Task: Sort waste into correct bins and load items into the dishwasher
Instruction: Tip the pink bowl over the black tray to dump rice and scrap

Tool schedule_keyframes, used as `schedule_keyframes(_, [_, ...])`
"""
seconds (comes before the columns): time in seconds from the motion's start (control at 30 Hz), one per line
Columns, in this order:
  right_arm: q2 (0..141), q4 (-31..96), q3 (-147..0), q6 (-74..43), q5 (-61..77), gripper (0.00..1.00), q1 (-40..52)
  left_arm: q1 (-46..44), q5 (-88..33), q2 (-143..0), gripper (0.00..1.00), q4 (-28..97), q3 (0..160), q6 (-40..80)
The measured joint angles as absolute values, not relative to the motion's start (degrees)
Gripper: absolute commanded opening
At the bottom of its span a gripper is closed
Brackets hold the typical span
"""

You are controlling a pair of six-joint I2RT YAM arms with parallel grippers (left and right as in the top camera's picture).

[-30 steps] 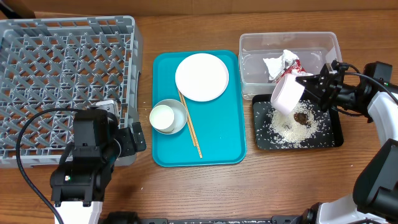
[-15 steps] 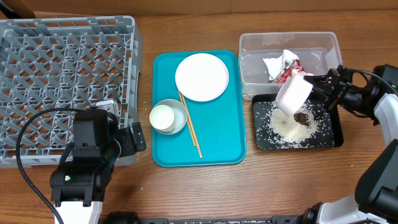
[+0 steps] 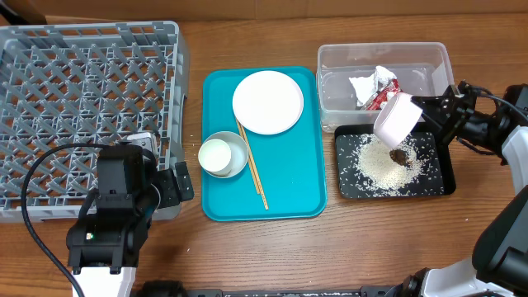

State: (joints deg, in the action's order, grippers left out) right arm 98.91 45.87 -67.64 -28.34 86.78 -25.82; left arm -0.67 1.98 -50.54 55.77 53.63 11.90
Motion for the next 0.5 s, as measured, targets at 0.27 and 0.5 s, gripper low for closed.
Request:
schedule_keyframes(0.27, [98.91,60.53,-68.16,-2.17,73.32,0.04,-20.16,-0.67,1.96,-50.54,1.00,55.72,53.63,11.90])
schedule_keyframes(0.5, [98.91,69.89,-74.72,15.57,69.04,0.04,-17.47,-0.67,1.96,-50.54,1.00,55.72,53.63,11.90])
